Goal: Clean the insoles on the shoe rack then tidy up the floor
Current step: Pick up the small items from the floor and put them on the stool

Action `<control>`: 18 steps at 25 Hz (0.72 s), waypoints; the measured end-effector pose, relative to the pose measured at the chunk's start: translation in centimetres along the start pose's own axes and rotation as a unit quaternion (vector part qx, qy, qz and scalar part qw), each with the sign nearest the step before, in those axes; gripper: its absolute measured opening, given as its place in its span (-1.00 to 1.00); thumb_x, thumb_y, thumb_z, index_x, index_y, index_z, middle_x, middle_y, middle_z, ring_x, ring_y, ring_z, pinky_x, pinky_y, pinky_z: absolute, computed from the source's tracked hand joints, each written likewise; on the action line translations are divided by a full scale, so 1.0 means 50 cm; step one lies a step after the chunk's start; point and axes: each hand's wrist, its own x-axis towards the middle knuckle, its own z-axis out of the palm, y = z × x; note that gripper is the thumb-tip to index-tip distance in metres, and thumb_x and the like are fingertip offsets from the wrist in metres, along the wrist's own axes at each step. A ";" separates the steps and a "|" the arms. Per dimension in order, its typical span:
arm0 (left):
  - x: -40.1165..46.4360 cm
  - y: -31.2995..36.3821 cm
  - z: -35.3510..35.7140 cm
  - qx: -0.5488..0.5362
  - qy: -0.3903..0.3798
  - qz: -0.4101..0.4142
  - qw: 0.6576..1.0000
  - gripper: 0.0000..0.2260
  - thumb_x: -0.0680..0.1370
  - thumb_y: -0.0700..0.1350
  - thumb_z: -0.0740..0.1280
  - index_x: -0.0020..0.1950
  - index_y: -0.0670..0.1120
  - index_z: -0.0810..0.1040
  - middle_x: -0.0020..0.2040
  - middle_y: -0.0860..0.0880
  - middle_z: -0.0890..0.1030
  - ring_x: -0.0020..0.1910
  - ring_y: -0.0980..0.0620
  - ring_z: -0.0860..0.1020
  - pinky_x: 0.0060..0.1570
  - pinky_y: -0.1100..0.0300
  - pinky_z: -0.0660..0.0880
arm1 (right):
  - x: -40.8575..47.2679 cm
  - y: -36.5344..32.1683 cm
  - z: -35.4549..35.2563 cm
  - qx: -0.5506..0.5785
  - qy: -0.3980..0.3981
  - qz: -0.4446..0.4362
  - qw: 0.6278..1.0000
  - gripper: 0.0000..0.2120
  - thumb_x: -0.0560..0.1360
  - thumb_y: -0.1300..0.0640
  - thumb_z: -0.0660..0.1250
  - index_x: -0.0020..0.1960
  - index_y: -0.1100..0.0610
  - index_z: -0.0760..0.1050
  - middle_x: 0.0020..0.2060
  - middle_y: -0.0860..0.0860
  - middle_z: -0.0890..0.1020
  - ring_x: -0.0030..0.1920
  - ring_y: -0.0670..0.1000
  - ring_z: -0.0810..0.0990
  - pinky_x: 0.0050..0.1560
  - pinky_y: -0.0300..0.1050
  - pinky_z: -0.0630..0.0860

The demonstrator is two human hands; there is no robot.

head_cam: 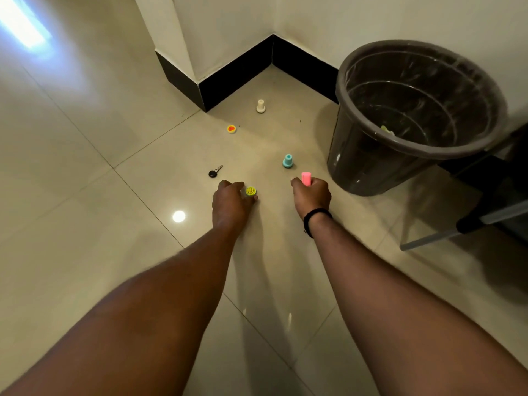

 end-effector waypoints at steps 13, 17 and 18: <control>0.065 0.065 -0.008 -0.063 0.133 0.027 0.989 -0.79 0.41 0.07 0.51 -0.09 -0.03 0.69 -0.11 0.05 0.59 -0.10 0.03 0.55 -0.09 0.19 0.44 | 0.079 -0.058 0.067 0.006 -0.114 -0.093 0.989 -0.75 0.62 0.04 0.10 -0.20 0.06 0.36 -0.35 -0.07 0.38 -0.36 -0.05 0.33 -0.31 -0.16 0.27; 0.019 0.149 -0.058 -0.095 0.141 0.018 0.985 -0.79 0.37 0.04 0.55 -0.11 -0.04 0.70 -0.18 0.06 0.59 -0.16 0.01 0.57 -0.08 0.13 0.50 | 0.051 -0.087 -0.001 -0.059 -0.110 -0.129 0.984 -0.78 0.64 0.12 0.16 0.17 0.17 0.52 -0.01 0.06 0.58 -0.01 0.05 0.54 0.02 -0.18 0.41; 0.000 0.180 -0.081 -0.095 0.134 0.026 0.986 -0.80 0.36 0.03 0.56 -0.12 -0.05 0.69 -0.20 0.05 0.59 -0.20 0.05 0.56 -0.09 0.16 0.50 | 0.028 -0.105 -0.019 -0.050 -0.092 -0.110 0.988 -0.74 0.63 0.14 0.18 0.23 0.19 0.53 0.06 0.09 0.62 0.06 0.07 0.57 0.05 -0.19 0.42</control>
